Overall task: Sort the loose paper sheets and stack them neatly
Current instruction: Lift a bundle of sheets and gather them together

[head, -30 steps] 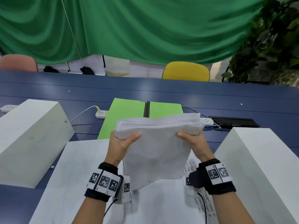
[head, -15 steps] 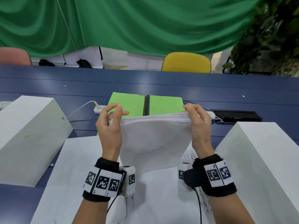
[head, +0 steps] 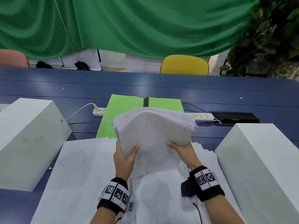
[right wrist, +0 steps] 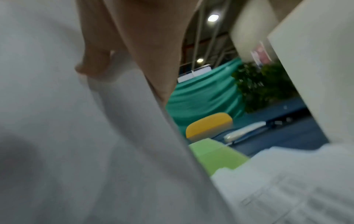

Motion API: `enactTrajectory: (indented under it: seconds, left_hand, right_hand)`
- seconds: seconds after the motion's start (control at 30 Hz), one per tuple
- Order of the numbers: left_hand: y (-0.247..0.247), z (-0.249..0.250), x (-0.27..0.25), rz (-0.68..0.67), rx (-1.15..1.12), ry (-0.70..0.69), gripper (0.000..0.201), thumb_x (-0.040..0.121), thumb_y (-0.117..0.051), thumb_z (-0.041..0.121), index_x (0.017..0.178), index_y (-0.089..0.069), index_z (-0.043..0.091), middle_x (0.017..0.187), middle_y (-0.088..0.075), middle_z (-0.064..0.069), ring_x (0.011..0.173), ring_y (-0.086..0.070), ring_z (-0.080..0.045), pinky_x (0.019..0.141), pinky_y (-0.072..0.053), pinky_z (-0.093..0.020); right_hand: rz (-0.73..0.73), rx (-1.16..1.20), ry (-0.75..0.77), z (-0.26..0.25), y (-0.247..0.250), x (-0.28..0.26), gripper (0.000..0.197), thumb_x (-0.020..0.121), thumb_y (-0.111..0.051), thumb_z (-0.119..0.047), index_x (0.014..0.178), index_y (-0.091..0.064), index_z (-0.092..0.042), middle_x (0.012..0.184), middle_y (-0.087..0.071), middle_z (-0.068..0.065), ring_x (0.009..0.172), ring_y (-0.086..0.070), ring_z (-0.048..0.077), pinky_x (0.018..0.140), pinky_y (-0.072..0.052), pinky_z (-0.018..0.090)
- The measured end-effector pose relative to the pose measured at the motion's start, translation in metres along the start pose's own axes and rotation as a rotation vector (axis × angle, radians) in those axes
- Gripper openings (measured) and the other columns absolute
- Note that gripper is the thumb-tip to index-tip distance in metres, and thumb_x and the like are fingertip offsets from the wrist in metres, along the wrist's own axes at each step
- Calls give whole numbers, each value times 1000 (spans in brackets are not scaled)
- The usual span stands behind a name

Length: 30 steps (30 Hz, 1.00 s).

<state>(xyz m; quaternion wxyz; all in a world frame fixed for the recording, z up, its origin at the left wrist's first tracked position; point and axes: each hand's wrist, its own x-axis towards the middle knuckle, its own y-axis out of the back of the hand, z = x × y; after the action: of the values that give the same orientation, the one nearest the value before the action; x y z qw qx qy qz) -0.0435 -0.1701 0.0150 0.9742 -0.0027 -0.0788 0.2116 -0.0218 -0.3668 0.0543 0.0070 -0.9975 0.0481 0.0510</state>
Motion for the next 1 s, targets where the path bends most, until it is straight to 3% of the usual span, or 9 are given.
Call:
enactTrajectory:
  seconds: [0.1, 0.17, 0.23, 0.33, 0.43, 0.57, 0.67, 0.77, 1.0]
  left_hand:
    - [0, -15, -3, -2, 77, 56, 36, 72, -77, 25, 97, -52, 30, 91, -60, 18, 81, -62, 1, 68, -45, -5]
    - [-1, -22, -7, -53, 190, 66, 51, 67, -72, 43, 108, -55, 19, 96, -63, 10, 89, -60, -12, 74, -46, -18]
    - [-5, -14, -6, -113, 253, 40, 48, 75, -73, 32, 116, -56, 13, 101, -63, 7, 94, -59, -9, 80, -46, -24]
    - [-3, 4, -2, -252, 88, 42, 24, 89, -52, 30, 104, -60, 12, 90, -66, 7, 80, -63, 0, 72, -50, -17]
    - [12, -20, 0, -216, 96, 262, 29, 101, -34, 21, 91, -59, 10, 83, -65, -7, 72, -59, -20, 63, -49, -24]
    - [24, -78, -19, -337, 676, 522, 31, 96, -42, 12, 126, -47, 2, 127, -52, -19, 114, -52, -30, 94, -39, -31]
    - [17, -86, -33, -377, 724, 524, 34, 93, -47, 6, 125, -42, -3, 123, -50, -23, 111, -51, -31, 86, -38, -26]
    - [16, -88, -36, -351, 663, 515, 30, 89, -52, 1, 118, -47, -4, 109, -56, -15, 96, -53, -24, 75, -37, -20]
    - [18, -87, -41, -157, 651, 327, 20, 89, -54, 0, 108, -60, 0, 104, -49, -4, 91, -50, -15, 79, -38, -20]
  right_hand:
    - [1, -16, -7, 5, -5, 4, 19, 82, -67, -3, 79, -62, -21, 91, -68, 7, 76, -64, 15, 66, -53, 17]
    - [64, -96, 40, 7, -6, 12, 11, 83, -67, -8, 90, -63, -16, 94, -66, 11, 84, -65, 22, 71, -52, 22]
    - [150, -151, 133, -3, -2, 16, 18, 80, -71, -19, 96, -62, -17, 85, -63, 6, 82, -58, 19, 74, -47, 31]
    - [175, -201, 108, -19, 22, 18, 12, 83, -67, -22, 93, -63, -16, 76, -61, -3, 73, -56, 18, 66, -46, 26]
    - [121, -302, -34, -12, 58, 16, 21, 89, -60, -21, 108, -62, -12, 91, -66, 1, 78, -60, 16, 66, -46, 24]
    - [-52, -750, -285, 60, 84, 12, 26, 90, -57, -20, 115, -59, -11, 106, -60, 4, 96, -56, 21, 83, -42, 27]
    - [-69, -854, -447, 120, 85, 3, 41, 90, -58, -24, 126, -54, -3, 127, -58, 15, 116, -54, 30, 99, -42, 35]
    - [-16, -820, -478, 132, 84, 1, 40, 91, -57, -25, 124, -55, -3, 127, -57, 17, 117, -53, 33, 99, -41, 35]
    - [12, -802, -465, 138, 86, 2, 39, 93, -54, -25, 126, -54, -5, 129, -57, 17, 119, -52, 34, 100, -40, 36]
